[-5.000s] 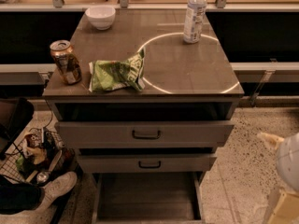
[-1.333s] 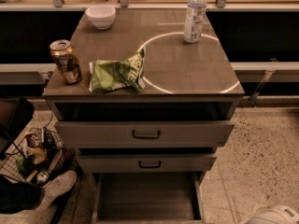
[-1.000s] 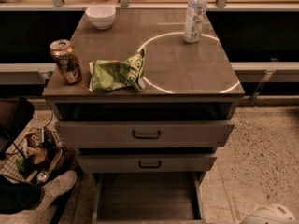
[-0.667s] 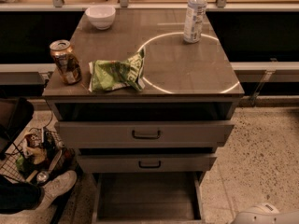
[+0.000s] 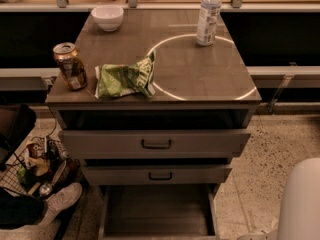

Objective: Close bottom drawer

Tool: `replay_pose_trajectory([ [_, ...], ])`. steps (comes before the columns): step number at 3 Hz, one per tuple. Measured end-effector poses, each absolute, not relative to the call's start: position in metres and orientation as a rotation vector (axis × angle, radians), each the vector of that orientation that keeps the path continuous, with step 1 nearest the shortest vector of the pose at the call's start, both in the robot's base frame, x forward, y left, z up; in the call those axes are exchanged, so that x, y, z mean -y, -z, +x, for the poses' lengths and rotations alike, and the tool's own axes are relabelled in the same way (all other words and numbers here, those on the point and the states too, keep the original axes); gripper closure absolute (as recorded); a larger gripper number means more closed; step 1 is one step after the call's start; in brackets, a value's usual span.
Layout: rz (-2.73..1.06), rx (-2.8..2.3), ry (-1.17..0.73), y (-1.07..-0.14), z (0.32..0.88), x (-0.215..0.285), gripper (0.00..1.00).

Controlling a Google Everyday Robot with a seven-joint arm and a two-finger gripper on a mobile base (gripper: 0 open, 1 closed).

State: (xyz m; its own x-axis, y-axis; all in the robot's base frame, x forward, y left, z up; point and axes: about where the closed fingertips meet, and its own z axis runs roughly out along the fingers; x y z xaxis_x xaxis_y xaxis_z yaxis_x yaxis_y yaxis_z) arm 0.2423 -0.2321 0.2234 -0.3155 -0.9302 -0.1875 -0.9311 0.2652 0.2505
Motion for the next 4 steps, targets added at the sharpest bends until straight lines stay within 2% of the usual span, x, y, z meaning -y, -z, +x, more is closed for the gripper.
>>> replay_pose_trajectory([
  [2,-1.864,-2.335,-0.558,-0.171,0.246,0.184,1.00],
  [4,-1.897,-2.230,-0.525,-0.143,0.282,0.155,1.00],
])
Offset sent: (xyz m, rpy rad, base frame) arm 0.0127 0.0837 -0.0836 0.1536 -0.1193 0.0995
